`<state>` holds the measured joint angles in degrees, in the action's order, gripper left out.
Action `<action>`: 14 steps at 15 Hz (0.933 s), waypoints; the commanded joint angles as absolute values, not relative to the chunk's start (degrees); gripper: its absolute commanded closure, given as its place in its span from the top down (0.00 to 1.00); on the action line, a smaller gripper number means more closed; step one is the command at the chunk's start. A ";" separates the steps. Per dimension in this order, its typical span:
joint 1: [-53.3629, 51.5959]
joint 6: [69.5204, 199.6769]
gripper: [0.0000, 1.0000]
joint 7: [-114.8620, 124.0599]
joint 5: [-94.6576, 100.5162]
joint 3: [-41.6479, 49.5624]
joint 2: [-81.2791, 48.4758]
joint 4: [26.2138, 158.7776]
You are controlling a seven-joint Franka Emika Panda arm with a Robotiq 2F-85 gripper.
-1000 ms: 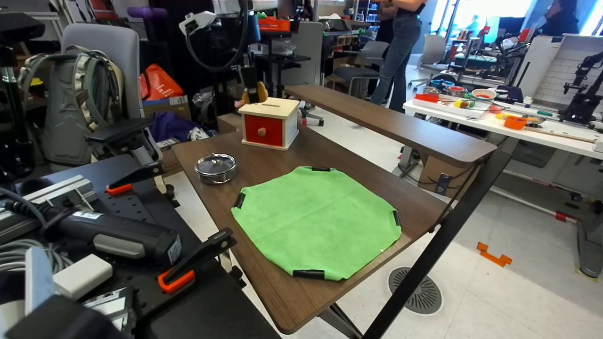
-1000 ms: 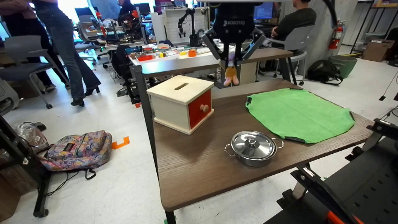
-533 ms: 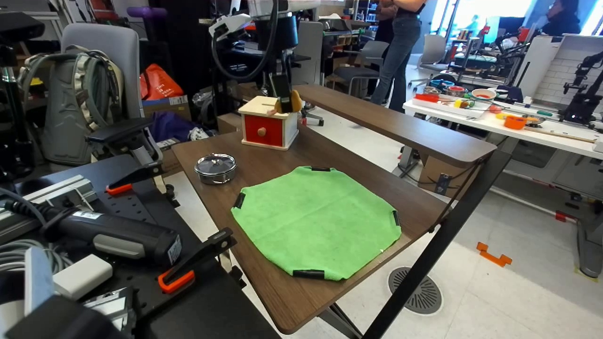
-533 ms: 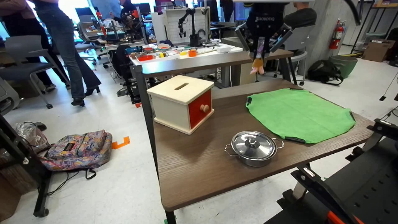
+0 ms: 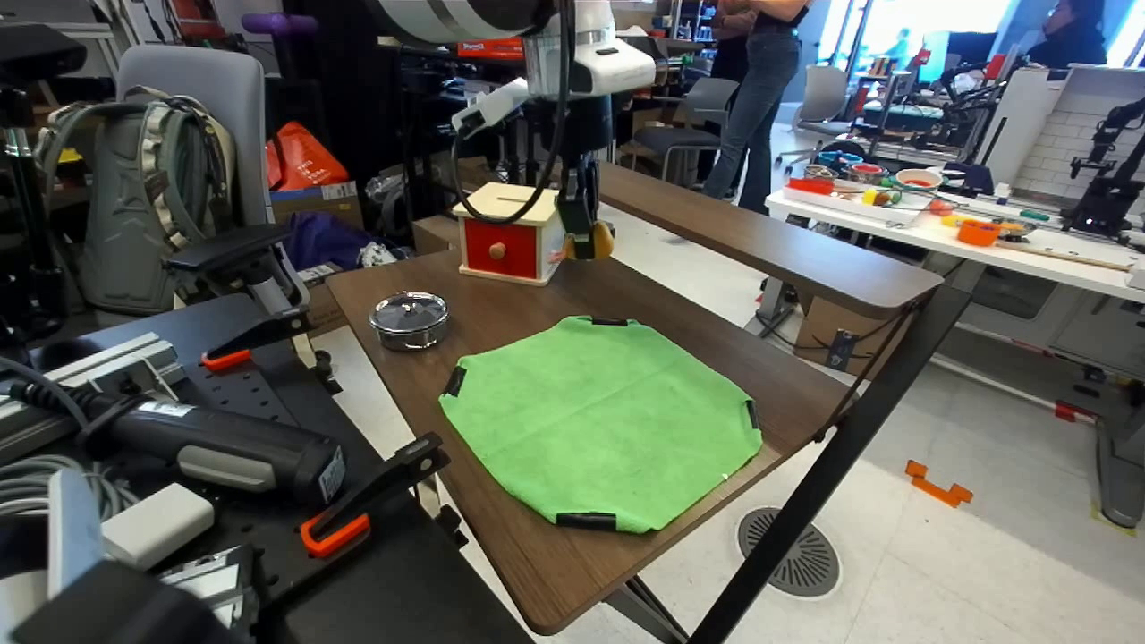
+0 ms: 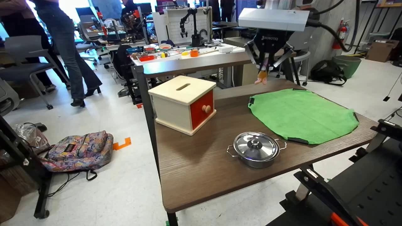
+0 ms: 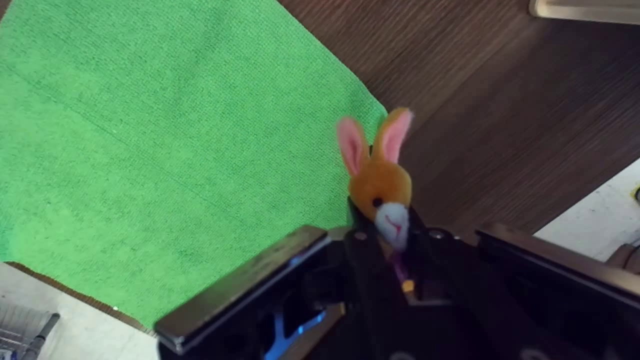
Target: Move the doll to the right of the drawer
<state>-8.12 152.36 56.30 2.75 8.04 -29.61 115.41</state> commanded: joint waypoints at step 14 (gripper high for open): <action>-7.41 149.53 0.04 56.36 -6.25 6.85 -53.12 87.30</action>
<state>-8.14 151.79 56.33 -4.33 7.55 -49.33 92.83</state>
